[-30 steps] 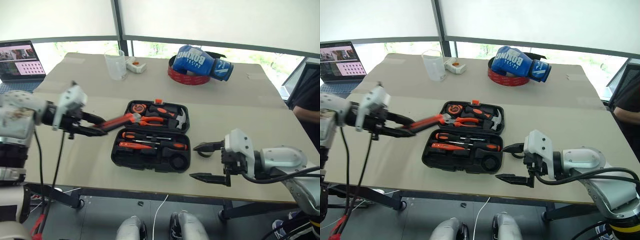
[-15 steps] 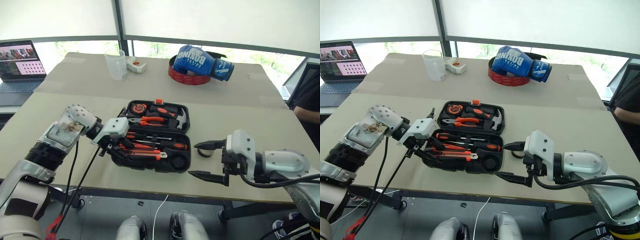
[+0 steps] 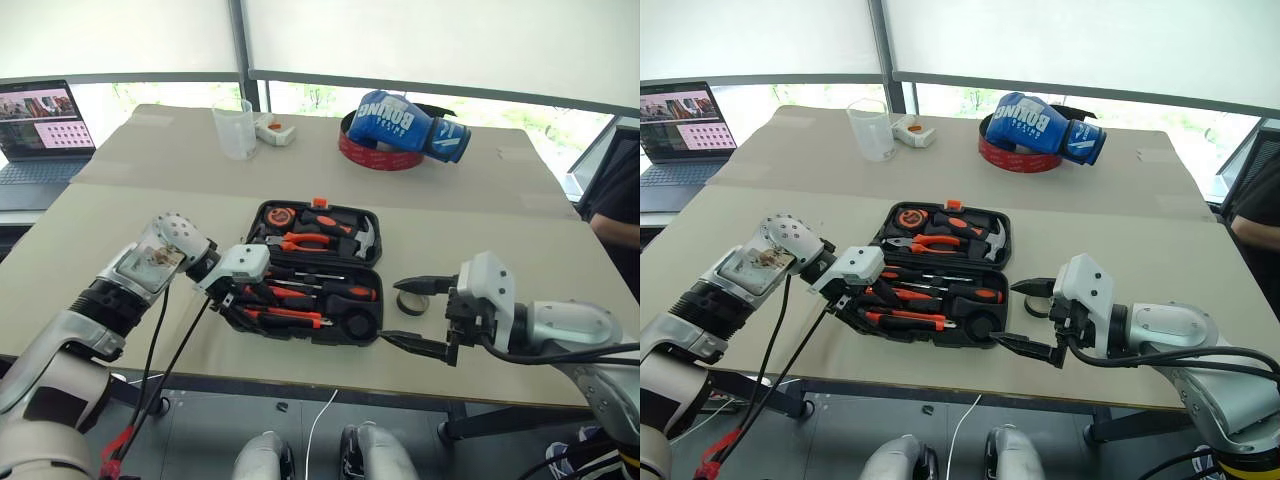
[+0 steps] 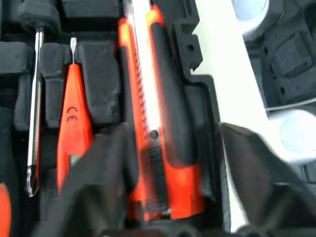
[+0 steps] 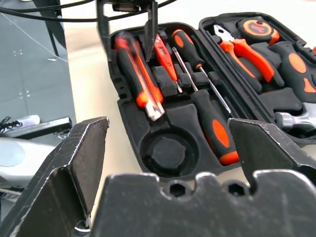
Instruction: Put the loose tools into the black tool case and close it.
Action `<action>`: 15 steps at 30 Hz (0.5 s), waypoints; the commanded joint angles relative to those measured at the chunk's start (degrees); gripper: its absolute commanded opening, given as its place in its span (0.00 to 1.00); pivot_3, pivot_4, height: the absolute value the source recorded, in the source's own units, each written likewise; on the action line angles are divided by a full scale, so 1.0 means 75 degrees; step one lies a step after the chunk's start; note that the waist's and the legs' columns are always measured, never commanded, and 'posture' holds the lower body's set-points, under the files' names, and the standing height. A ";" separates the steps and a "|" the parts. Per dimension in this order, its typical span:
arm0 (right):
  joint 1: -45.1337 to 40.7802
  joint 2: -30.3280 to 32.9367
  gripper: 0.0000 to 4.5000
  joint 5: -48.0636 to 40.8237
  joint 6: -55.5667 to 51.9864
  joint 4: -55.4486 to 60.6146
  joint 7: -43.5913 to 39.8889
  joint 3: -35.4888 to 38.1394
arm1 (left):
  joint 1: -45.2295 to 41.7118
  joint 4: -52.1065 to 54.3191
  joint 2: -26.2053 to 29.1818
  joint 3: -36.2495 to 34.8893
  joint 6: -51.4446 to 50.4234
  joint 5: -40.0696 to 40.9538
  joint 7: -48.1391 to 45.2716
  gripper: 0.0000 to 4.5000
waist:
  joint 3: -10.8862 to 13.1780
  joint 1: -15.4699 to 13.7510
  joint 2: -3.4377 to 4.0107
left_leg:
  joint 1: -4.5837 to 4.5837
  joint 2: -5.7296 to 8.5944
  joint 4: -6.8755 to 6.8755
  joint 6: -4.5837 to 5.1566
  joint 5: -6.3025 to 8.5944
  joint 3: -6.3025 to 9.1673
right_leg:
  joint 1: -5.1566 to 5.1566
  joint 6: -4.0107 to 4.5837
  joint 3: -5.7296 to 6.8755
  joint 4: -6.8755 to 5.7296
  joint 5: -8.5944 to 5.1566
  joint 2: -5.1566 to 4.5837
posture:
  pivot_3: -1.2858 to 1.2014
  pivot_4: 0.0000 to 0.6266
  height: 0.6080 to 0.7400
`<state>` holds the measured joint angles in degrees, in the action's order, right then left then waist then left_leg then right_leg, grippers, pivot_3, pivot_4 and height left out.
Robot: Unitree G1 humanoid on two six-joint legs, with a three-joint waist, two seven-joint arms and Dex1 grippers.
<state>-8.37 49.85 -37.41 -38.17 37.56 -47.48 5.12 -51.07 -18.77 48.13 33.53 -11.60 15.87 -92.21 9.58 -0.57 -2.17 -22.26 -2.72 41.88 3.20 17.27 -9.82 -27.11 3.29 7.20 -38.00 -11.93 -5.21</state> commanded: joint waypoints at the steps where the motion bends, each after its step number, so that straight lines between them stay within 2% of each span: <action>1: -0.0047 0.0041 1.00 -0.0202 -0.0016 0.0229 -0.0037 0.0232 | -0.0302 0.0453 0.0166 -0.0297 -0.0386 0.0407 -0.0039 1.00 | 0.0000 -0.0001 0.0000 | 0.0000 0.0000 0.0000 0.0000 0.0000 0.0000 | 0.0000 0.0000 0.0000 0.0000 0.0000 0.0000 | 0.52 0.24 0.80; 5: -0.0089 0.0035 1.00 -0.0191 -0.0003 0.0173 -0.0075 0.0207 | -0.0327 0.0453 0.0186 -0.0644 -0.0513 0.0549 -0.0039 1.00 | 0.0000 0.0007 0.0000 | 0.0001 0.0000 0.0000 0.0000 0.0000 0.0000 | 0.0000 0.0000 -0.0001 0.0000 0.0000 -0.0001 | 0.52 0.24 0.80; 8: -0.0116 0.0026 1.00 -0.0170 0.0016 0.0145 -0.0116 0.0166 | -0.0269 0.0400 0.0171 -0.0765 -0.0485 0.0509 -0.0039 0.83 | 0.0000 0.0007 0.0000 | 0.0002 -0.0001 0.0000 0.0000 0.0000 0.0000 | 0.0000 0.0000 -0.0001 -0.0001 0.0000 0.0000 | 0.52 0.24 0.80; 15: -0.0209 0.0000 1.00 -0.0135 0.0015 0.0098 -0.0163 0.0112 | -0.0118 0.0412 0.0140 -0.0572 -0.0225 0.0526 -0.0039 0.23 | 0.0000 0.0000 0.0000 | 0.0001 0.0003 0.0000 0.0000 0.0000 0.0000 | 0.0001 0.0000 0.0000 -0.0001 0.0000 0.0002 | 0.52 0.24 0.80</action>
<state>-9.00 49.85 -37.37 -38.19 37.64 -48.48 5.08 -51.72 -16.57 48.90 29.54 -14.65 18.58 -92.26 9.58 -0.57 -2.17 -22.25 -2.70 41.88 3.20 17.26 -9.82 -27.11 3.29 7.20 -38.00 -11.93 -5.19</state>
